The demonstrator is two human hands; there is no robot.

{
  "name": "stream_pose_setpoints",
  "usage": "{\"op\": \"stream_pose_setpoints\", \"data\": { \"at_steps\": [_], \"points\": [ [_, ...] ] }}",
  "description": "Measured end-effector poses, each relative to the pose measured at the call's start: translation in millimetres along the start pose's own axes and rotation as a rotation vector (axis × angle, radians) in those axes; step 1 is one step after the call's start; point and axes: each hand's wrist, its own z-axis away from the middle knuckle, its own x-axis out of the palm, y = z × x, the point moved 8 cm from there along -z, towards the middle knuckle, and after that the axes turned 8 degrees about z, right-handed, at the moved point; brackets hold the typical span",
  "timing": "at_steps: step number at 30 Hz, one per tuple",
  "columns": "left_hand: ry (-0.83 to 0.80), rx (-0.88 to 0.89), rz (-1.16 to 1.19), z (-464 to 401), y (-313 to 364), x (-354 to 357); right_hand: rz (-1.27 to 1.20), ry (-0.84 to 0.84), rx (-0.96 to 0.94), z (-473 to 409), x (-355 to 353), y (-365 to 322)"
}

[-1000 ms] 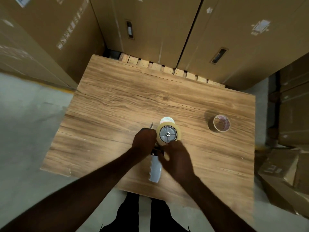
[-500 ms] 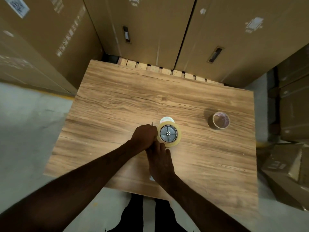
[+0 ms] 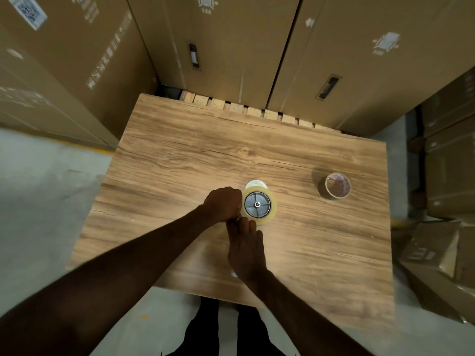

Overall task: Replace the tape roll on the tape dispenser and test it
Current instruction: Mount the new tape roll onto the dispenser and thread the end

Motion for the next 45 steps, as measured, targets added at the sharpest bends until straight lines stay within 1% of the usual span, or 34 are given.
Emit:
{"op": "stream_pose_setpoints", "data": {
  "at_steps": [3,6,11,14,18,21,24,27,33,36,39,42,45],
  "points": [
    [-0.025,0.024,-0.005,-0.9,0.9,-1.0,0.033,0.015,-0.018,-0.6,-0.7,0.4],
    [-0.036,0.033,0.007,0.3,0.7,-1.4,0.035,-0.008,-0.003,-1.1,1.7,0.1],
    [-0.038,0.063,0.030,2.9,1.5,-4.4,-0.036,-0.008,-0.066,1.3,4.1,-1.6],
    [-0.024,0.080,0.021,2.3,0.3,-2.9,-0.053,0.006,-0.066,0.7,3.8,-0.8],
    [0.034,0.108,-0.004,4.3,-3.4,1.1,-0.132,0.091,-0.083,6.0,-5.3,6.8],
    [0.087,0.150,-0.011,9.2,-8.7,5.6,-0.205,0.185,-0.105,10.3,-20.0,29.8],
    [0.162,0.168,-0.044,15.8,-9.2,9.2,-0.246,0.242,0.009,1.9,-34.5,64.5],
    [0.238,0.202,-0.051,23.1,-6.0,12.6,-0.240,0.212,0.067,-10.4,-40.5,81.9],
    [0.307,0.251,-0.076,30.2,-5.4,13.0,-0.246,0.068,0.046,-20.8,-32.5,76.2],
    [0.307,0.235,-0.084,30.3,-7.9,15.9,-0.149,0.090,0.092,-21.6,-31.3,77.9],
    [0.260,0.226,-0.110,29.6,-12.9,24.6,-0.082,0.072,0.117,-21.8,-31.2,81.2],
    [0.232,0.246,-0.129,28.4,-19.4,34.6,-0.127,0.038,0.151,-19.3,-27.6,84.8],
    [0.267,0.297,-0.075,32.3,-26.0,38.8,-0.221,0.017,0.184,-13.7,-22.6,87.4]
  ]
}}
